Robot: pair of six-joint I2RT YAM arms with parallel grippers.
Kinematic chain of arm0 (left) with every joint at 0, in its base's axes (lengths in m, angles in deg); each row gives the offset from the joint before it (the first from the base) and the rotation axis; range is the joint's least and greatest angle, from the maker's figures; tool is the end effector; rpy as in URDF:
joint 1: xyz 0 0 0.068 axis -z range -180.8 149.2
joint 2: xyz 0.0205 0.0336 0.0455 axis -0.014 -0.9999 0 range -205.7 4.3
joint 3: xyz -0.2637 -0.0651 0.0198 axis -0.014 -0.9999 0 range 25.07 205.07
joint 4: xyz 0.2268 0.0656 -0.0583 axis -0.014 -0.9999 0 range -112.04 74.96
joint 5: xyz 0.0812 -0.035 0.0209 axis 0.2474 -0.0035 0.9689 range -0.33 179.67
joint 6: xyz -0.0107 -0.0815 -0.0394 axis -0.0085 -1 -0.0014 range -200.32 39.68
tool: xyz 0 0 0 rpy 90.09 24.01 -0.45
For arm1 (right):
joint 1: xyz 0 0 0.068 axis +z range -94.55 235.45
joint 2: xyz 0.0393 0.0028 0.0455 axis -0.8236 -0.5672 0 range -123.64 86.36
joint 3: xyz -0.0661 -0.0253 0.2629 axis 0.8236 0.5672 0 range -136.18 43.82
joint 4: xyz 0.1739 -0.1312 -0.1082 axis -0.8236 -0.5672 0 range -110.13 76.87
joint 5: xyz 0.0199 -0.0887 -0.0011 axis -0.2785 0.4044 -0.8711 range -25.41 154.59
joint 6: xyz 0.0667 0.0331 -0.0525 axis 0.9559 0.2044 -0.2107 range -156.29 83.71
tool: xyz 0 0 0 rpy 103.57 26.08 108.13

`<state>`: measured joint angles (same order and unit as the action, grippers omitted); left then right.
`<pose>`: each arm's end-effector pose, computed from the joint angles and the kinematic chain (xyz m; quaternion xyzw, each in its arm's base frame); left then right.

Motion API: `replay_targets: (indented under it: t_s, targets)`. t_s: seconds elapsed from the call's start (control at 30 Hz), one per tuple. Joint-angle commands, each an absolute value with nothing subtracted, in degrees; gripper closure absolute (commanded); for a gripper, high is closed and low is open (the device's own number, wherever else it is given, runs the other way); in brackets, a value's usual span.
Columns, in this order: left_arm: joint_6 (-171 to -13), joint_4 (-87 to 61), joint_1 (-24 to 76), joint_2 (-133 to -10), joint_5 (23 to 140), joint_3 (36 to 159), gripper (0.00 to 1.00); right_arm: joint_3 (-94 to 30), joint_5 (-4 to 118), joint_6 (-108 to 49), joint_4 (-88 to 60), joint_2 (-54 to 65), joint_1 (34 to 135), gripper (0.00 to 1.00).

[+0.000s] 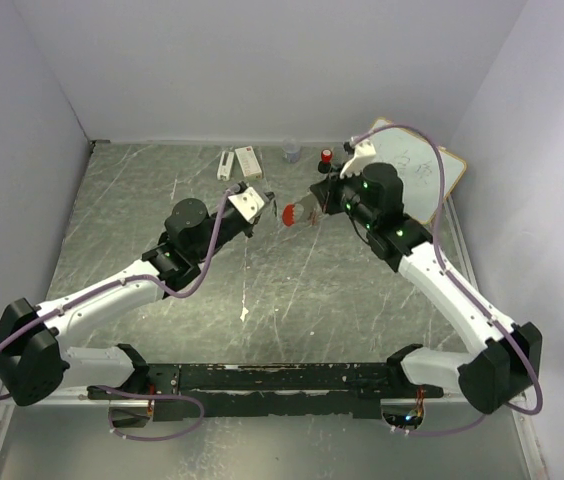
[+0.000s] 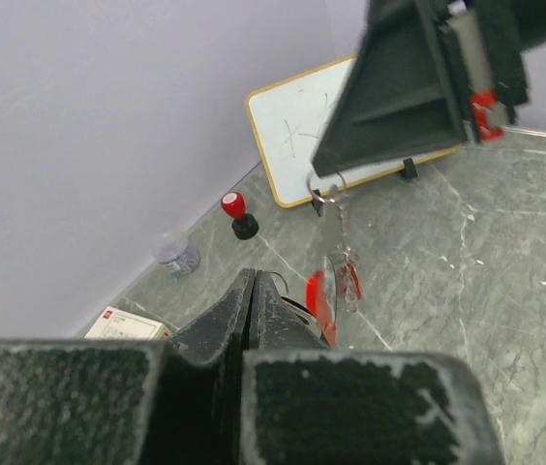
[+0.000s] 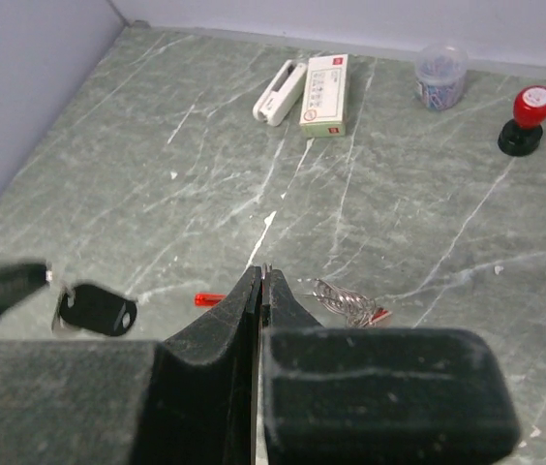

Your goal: Put the keys on the keyring

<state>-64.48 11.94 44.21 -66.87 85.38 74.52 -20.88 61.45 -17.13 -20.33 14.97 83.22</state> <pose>0.2229 -0.2316 0.3494 0.3649 0.5667 -0.2104 0.7082 0.2791 0.1521 0.3591 -0.0759 0.7836 0.2652 0.5566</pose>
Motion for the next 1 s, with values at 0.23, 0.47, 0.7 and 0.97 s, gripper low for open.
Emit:
replay_targets:
  t_s: [0.23,0.47,0.7,0.97]
  targets:
    - [-67.5,20.2,41.2,-67.0,74.3,69.5,0.93,-4.8,44.7,-33.5,-3.9,28.8,83.5,1.0]
    - [-72.2,27.3,38.6,-66.9,62.7,63.2,0.93,0.3,35.4,-37.1,-2.1,32.9,83.5,1.0]
    - [-77.8,25.1,37.0,-64.7,58.0,63.9,0.93,1.0,26.8,-38.3,-2.9,32.8,83.5,1.0]
    - [-84.9,32.5,32.9,-68.0,50.4,63.0,0.93,1.2,21.2,-41.8,-3.4,31.8,83.5,1.0]
